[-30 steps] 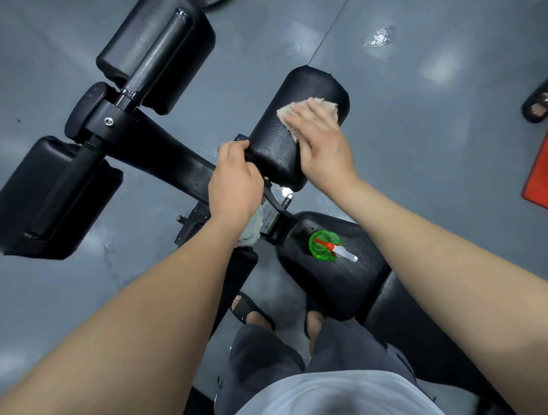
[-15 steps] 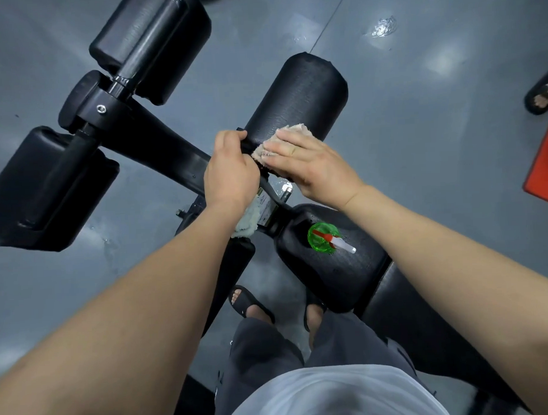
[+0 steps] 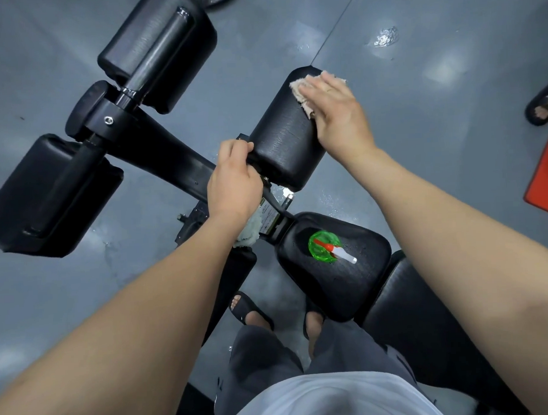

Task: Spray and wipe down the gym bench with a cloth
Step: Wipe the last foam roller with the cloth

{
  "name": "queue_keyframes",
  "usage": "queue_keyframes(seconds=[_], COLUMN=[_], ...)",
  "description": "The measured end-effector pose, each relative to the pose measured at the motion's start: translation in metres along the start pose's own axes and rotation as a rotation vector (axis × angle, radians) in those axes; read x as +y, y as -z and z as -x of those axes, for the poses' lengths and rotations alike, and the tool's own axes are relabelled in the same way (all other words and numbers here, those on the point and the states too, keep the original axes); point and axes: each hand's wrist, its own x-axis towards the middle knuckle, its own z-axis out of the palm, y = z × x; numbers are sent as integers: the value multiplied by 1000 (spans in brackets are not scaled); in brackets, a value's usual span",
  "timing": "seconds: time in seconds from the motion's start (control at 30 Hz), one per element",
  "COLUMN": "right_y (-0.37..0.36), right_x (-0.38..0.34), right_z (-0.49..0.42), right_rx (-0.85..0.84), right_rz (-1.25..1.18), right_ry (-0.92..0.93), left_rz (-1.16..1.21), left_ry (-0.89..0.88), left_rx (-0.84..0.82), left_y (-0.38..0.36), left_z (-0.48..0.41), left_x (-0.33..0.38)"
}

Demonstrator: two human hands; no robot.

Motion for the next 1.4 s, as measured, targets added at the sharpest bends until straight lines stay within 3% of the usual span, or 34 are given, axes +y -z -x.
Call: queue_keyframes(seconds=[0.17,0.4,0.8,1.07,1.27,1.4], right_y=[6,12,14,19,6,3], right_x=[-6,-13,9,-10,-11,-12], right_z=[-25,-56,-12,-52,-45,-28], right_rx=[-17,-181,-22,-218,-191,-138], right_rz=[-2,38,-186,107,59,57], right_ry=[-126,-253,-327,-455,-206,-171], left_rz=[-3,-5,-1,-4,15,16], left_ry=[-18,2,61,35,36,51], left_rx=[-5,-22,-37,-50,-50,-47], left_y=[0,2,0,1,1,1], left_z=[0,1,-1,-2,-2,-3], left_x=[-2,0,1,1,2,1])
